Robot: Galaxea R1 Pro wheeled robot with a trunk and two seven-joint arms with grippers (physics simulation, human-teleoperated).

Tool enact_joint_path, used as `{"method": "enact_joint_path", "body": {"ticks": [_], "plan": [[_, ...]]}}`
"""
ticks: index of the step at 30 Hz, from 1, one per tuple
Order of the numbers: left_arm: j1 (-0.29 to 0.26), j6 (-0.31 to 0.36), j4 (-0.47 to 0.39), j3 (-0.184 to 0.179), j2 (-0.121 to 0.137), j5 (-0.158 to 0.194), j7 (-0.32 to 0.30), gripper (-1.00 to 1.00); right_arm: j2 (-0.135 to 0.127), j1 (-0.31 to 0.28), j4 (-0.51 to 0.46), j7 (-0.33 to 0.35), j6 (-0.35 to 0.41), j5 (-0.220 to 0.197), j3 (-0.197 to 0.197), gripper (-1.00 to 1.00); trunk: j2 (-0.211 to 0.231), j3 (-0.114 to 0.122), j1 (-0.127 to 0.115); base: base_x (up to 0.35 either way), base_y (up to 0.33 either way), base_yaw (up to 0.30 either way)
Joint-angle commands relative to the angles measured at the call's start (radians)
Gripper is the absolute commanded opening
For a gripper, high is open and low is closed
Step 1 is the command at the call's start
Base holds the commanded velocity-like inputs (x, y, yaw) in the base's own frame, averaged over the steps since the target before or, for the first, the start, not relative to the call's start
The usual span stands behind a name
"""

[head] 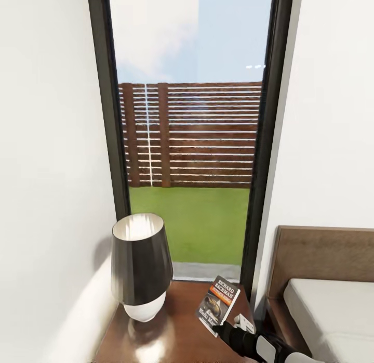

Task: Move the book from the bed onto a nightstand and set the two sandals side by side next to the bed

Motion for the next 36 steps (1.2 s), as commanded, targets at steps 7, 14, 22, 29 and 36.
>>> {"method": "enact_joint_path", "body": {"ticks": [7,14,22,29,36], "plan": [[0.000,0.006,-0.003,-0.009,0.001,0.008,0.006,1.00,0.001,-0.005,-0.004,-0.042,0.009,0.007,-0.009,-1.00,-0.050,-0.023,0.027,0.000,0.000,0.000],[0.000,0.006,-0.002,-0.009,0.001,0.007,0.006,1.00,0.000,-0.011,-0.005,-0.091,0.010,0.006,-0.009,-1.00,-0.099,-0.045,0.054,0.000,0.000,0.000],[0.000,0.007,-0.002,-0.010,0.001,0.006,0.006,1.00,-0.001,-0.035,-0.005,-0.104,0.011,0.006,-0.008,-1.00,-0.155,-0.070,0.084,0.000,0.000,0.000],[0.000,0.007,-0.002,-0.010,0.002,0.006,0.006,1.00,-0.002,-0.062,-0.005,-0.107,0.011,0.006,-0.008,-1.00,-0.204,-0.092,0.111,0.000,0.000,0.000],[0.000,0.007,-0.002,-0.011,0.002,0.006,0.006,1.00,-0.001,-0.086,-0.007,-0.109,0.079,0.007,-0.008,-1.00,-0.253,-0.114,0.138,0.000,0.000,0.000]]}}
